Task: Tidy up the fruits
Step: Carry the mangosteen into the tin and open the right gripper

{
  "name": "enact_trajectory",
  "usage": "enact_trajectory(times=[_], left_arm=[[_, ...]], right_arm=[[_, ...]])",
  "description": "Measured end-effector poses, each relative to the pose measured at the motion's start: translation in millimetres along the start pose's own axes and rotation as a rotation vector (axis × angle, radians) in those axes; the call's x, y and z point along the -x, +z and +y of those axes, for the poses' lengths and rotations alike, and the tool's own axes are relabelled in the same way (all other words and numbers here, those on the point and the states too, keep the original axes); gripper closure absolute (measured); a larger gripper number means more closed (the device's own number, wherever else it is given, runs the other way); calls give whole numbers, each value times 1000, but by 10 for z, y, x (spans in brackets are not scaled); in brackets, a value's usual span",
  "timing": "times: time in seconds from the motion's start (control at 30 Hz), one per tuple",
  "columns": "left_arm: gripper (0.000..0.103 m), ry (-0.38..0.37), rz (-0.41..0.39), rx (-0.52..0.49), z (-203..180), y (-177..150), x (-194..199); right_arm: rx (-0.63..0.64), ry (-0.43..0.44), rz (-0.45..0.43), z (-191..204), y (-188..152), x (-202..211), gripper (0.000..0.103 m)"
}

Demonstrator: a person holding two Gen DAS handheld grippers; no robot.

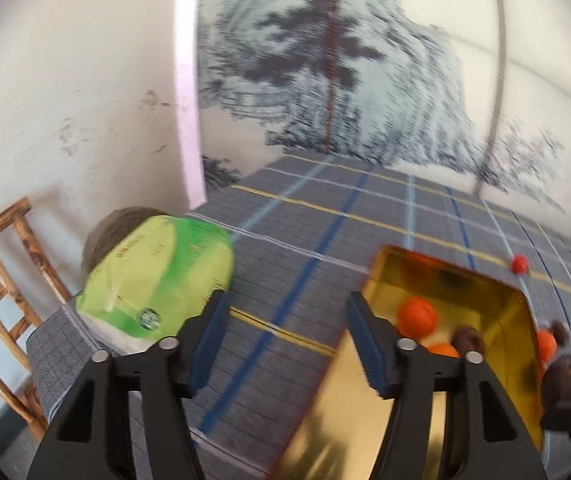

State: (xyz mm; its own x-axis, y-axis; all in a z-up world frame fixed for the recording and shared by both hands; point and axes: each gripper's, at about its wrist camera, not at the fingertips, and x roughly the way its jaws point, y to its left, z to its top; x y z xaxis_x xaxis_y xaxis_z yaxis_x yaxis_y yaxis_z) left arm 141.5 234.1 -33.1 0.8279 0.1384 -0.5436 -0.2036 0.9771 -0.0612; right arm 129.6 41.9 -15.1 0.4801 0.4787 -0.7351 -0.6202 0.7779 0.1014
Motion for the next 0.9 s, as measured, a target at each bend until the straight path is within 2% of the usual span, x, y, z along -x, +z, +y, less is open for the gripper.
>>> enact_trajectory(times=[0.17, 0.27, 0.33, 0.7, 0.9], left_arm=[[39, 34, -1, 70, 204, -35, -130], [37, 28, -49, 116, 269, -60, -65], [35, 19, -51, 130, 299, -75, -60], [35, 86, -62, 115, 236, -88, -50], [35, 94, -63, 117, 234, -99, -46]], right_arm=[[34, 24, 26, 122, 222, -259, 68], [49, 30, 40, 174, 327, -406, 68], [53, 37, 47, 202, 377, -466, 68], [79, 17, 96, 317, 623, -898, 68], [78, -2, 121, 320, 666, -1070, 68]])
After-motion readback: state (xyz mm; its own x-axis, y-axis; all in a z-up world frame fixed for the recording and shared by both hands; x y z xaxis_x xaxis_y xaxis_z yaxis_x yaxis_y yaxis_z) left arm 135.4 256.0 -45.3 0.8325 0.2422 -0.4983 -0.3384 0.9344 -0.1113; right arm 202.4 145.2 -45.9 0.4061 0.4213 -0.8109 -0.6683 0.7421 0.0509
